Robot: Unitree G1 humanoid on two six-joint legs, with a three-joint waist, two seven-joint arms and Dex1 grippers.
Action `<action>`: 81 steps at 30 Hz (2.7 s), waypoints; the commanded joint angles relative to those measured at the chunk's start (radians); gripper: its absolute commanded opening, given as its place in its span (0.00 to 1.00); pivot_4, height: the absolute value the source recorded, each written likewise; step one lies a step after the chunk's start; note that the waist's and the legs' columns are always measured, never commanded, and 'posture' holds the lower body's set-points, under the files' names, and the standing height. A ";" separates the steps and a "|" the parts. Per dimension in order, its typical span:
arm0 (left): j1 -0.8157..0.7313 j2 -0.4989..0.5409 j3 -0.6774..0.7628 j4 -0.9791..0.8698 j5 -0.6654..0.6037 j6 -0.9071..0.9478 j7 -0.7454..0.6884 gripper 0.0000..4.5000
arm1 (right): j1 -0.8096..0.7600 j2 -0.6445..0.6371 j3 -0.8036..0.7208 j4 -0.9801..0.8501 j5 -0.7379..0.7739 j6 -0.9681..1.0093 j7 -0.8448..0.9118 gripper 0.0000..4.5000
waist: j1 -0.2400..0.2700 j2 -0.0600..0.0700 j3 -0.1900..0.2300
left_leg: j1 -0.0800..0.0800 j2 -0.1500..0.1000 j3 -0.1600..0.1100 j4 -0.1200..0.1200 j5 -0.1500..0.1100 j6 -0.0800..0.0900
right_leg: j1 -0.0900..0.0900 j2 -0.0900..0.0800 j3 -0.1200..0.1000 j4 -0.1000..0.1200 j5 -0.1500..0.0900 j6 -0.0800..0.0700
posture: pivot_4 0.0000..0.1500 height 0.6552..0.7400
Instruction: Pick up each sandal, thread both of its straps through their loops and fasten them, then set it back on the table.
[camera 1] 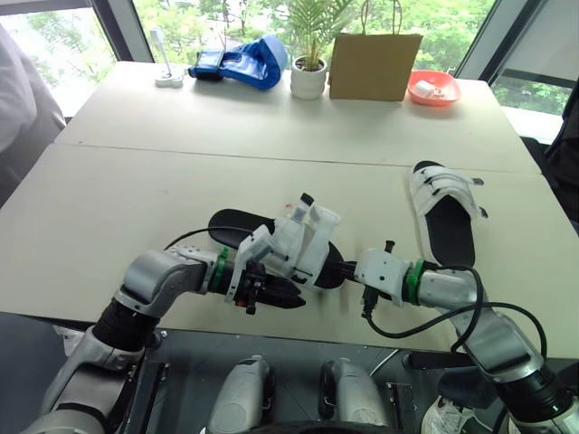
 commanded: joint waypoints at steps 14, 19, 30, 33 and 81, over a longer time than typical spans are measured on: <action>-0.002 0.020 0.002 0.022 0.018 -0.029 -0.012 0.46 | 0.029 0.000 0.048 0.045 -0.020 0.023 0.017 0.00 | 0.000 0.000 0.000 | 0.000 0.000 0.000 0.000 0.000 0.000 | 0.000 0.000 0.000 0.000 0.000 0.000 | 1.00 0.77; 0.004 0.012 0.000 0.040 0.030 -0.050 -0.017 0.90 | 0.029 -0.001 0.047 0.045 -0.020 0.021 0.018 0.00 | 0.000 0.000 0.000 | 0.000 0.000 0.000 0.000 0.000 0.000 | 0.000 0.000 0.000 0.000 0.000 0.000 | 1.00 0.77; -0.035 -0.018 0.059 0.062 -0.042 0.029 -0.020 1.00 | 0.030 -0.002 0.046 0.047 -0.020 0.018 0.019 0.00 | 0.001 0.000 0.000 | 0.001 0.000 0.000 0.000 0.000 0.000 | -0.001 0.000 0.000 0.000 0.000 0.000 | 1.00 0.77; -0.052 -0.021 0.080 0.053 -0.068 0.065 -0.016 1.00 | 0.033 -0.002 0.047 0.048 -0.023 0.016 0.018 0.00 | 0.001 0.000 0.000 | 0.000 0.000 0.000 0.000 0.000 0.000 | -0.001 0.000 0.000 0.000 0.000 0.000 | 1.00 0.77; -0.091 0.233 -0.119 -0.108 -0.107 0.106 -0.323 0.02 | 0.026 -0.004 0.064 0.073 -0.053 -0.027 0.016 0.00 | 0.000 0.000 0.001 | 0.000 0.000 0.000 -0.001 0.000 0.000 | -0.004 0.000 0.000 -0.001 -0.002 -0.003 | 1.00 0.77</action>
